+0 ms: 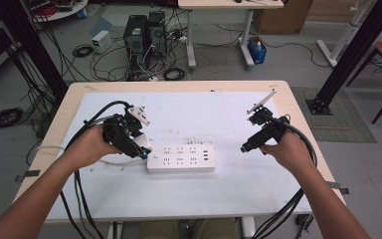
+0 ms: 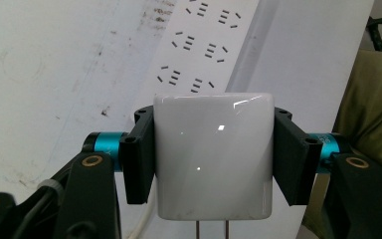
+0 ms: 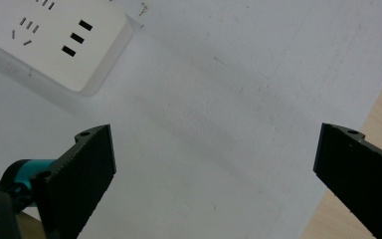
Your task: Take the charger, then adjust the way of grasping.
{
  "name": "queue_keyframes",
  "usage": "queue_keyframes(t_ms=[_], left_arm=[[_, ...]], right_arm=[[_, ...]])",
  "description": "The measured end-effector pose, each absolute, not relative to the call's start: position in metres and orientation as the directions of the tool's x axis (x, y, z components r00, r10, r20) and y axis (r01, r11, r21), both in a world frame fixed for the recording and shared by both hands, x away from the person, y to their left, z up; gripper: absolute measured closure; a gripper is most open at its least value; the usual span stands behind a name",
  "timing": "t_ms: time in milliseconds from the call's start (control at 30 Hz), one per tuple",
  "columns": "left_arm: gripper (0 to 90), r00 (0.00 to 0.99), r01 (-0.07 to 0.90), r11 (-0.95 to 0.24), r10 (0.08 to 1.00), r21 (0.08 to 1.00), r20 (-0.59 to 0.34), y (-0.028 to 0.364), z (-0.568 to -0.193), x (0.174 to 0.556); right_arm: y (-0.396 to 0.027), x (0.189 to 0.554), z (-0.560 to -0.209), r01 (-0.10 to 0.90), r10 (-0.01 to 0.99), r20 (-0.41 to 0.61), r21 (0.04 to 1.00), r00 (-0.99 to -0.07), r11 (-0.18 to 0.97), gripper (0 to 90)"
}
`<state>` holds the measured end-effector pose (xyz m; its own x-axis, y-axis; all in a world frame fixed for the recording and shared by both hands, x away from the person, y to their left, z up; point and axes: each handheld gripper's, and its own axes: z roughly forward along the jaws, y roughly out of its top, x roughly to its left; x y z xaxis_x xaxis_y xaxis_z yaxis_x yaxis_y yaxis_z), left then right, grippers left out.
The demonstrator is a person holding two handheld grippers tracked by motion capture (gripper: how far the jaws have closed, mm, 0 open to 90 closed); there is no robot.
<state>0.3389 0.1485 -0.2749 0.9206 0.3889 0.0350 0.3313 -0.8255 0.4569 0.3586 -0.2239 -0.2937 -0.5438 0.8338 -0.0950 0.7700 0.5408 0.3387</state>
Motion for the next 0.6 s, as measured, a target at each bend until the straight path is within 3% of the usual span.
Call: queue_keyframes(t_ms=[433, 600], left_arm=[[42.5, 0.936, 0.291, -0.833, 0.35, 0.471, 0.04, 0.128, -0.272, 0.342], [42.5, 0.952, 0.244, -0.835, 0.302, 0.494, 0.041, 0.113, -0.274, 0.342]], right_arm=[[-0.218, 0.349, -0.287, 0.764, 0.84, -0.045, 0.391, -0.541, 0.513, 2.3], [-0.216, 0.345, -0.287, 0.768, 0.84, 0.022, 0.417, -0.543, 0.486, 2.3]])
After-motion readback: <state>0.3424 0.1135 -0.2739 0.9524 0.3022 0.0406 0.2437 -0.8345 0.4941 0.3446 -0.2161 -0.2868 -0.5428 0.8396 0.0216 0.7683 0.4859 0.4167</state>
